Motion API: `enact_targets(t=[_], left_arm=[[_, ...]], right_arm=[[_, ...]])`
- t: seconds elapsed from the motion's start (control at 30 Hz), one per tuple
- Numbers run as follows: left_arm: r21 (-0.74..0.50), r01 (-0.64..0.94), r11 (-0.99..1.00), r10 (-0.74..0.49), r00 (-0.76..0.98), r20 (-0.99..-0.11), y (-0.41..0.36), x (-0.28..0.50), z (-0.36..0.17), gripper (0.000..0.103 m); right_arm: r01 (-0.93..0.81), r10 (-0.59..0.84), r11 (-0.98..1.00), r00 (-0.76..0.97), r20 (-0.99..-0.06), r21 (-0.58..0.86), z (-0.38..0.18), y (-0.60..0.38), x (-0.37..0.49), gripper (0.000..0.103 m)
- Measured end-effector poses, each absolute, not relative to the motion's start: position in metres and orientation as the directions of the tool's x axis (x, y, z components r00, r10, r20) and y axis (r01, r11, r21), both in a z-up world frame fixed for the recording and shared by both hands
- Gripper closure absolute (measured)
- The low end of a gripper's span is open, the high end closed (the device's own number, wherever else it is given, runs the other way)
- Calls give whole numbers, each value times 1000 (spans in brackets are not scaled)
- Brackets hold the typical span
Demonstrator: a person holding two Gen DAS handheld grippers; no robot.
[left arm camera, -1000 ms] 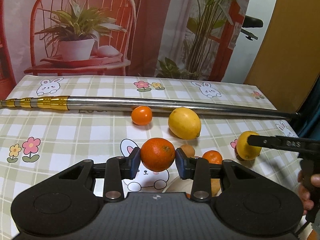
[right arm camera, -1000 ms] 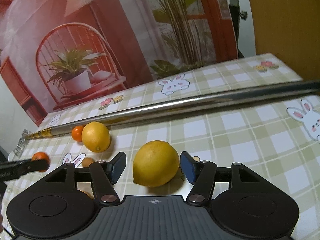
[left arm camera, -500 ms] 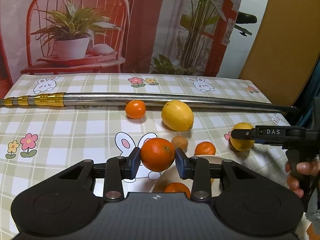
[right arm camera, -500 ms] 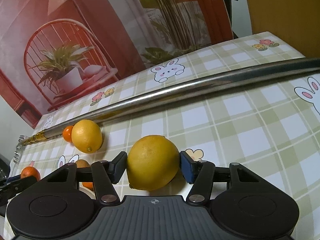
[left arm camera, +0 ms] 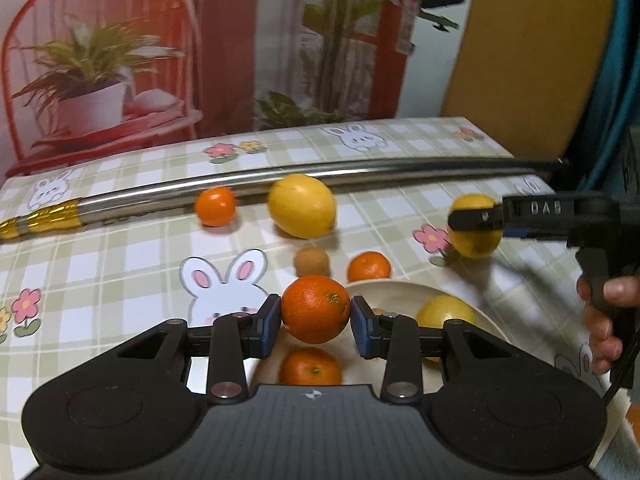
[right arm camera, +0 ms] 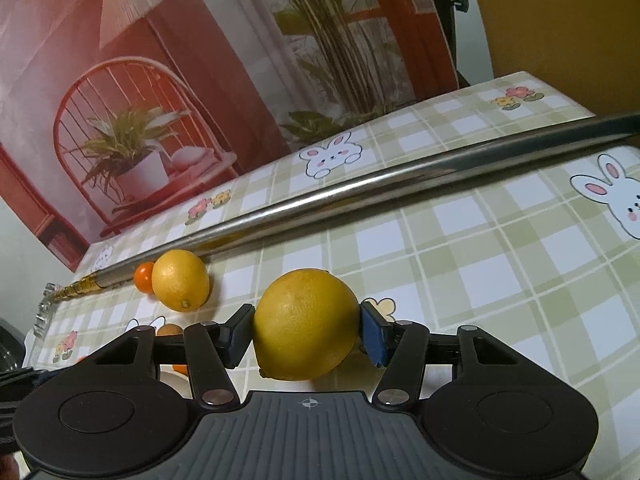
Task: Organize fruits
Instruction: 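Carry the mandarin and the lemon over the white plate with both tools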
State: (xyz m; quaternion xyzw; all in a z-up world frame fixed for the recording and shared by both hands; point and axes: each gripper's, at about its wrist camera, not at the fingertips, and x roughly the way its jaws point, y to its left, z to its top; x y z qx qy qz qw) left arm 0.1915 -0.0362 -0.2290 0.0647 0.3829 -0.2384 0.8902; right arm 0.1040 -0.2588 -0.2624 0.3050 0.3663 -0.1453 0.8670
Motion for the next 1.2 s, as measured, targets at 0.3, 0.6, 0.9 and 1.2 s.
enact_targets(t=[0.3, 0.6, 0.9, 1.2], left_arm=[[-25, 520, 854, -365, 564, -740, -48, 191, -239, 63], [-31, 528, 849, -361, 535, -764, -55, 197, -247, 63], [-29, 528, 848, -356, 528, -771, -58, 198, -249, 62], [-54, 488, 871, -369, 579, -727, -44, 195, -229, 62]], right_arm=[[467, -38, 773, 710, -704, 429, -252, -257, 93, 51], [467, -31, 769, 709, -705, 436, -252, -254, 90, 51], [467, -30, 768, 710, -704, 439, -252, -252, 88, 51], [463, -19, 763, 714, -700, 451, -246, -246, 76, 51]])
